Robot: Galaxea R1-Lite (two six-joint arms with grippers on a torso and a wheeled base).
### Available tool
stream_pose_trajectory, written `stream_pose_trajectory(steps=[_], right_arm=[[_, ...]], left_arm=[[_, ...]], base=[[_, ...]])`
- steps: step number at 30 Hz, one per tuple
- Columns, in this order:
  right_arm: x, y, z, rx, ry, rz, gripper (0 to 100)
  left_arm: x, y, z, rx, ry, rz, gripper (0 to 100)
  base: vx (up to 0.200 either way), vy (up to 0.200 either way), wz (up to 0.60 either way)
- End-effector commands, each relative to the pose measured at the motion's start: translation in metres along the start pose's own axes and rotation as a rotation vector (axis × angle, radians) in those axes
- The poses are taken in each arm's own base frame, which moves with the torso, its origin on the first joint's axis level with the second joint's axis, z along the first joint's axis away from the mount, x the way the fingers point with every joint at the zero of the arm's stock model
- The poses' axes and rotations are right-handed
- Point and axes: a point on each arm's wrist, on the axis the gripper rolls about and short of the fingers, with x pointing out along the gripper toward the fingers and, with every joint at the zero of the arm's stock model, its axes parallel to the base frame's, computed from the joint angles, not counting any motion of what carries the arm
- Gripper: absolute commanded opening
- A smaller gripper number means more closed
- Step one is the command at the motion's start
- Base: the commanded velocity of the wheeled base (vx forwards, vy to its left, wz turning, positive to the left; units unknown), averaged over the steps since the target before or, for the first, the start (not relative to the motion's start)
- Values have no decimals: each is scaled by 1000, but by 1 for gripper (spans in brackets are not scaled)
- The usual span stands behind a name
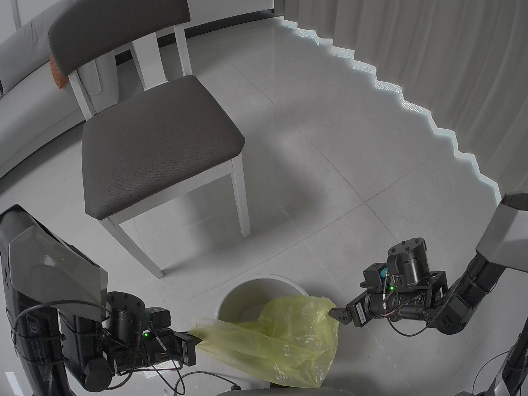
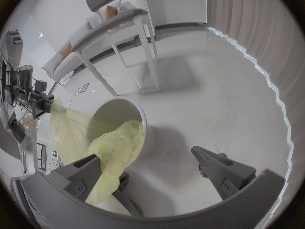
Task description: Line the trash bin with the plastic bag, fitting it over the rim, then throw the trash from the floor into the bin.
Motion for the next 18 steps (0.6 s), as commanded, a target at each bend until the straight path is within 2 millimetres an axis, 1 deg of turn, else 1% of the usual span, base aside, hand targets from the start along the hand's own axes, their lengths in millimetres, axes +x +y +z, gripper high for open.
stream_pose_trajectory(steps=[1, 3, 4, 7, 9, 10, 11, 14, 16, 18], right_arm=[[-27, 3, 17, -17, -90, 3, 100], [-29, 0, 21, -28, -87, -6, 100], [-29, -5, 19, -25, -64, -23, 100], [-30, -29, 2, -51, 71, -99, 100], [-30, -32, -8, -67, 122, -103, 100], [-30, -32, -8, -67, 122, -103, 100], [-30, -31, -12, -67, 117, -102, 100], [-33, -27, -5, -79, 35, -91, 100], [-40, -19, 3, -103, -21, -74, 100], [-44, -5, 7, -130, -46, -37, 100]], left_arm=[[-3, 0, -1, 0, -1, 1, 0], [-3, 0, -1, 0, -2, 3, 0], [-3, 0, -1, 0, -2, 4, 0], [-3, -2, -2, 4, -3, 8, 0], [-3, -3, -2, 4, -2, 7, 0], [-3, -3, -2, 4, -2, 7, 0], [-2, -3, -2, 4, -2, 6, 0], [-2, -6, -3, 7, 4, -1, 0], [-2, -6, -2, 0, -3, 7, 0], [-2, -6, -2, -2, -5, 12, 0]], base=[[0, 0, 0], [0, 0, 0], [0, 0, 0], [0, 0, 0], [0, 0, 0], [0, 0, 0], [0, 0, 0], [0, 0, 0], [0, 0, 0], [0, 0, 0]])
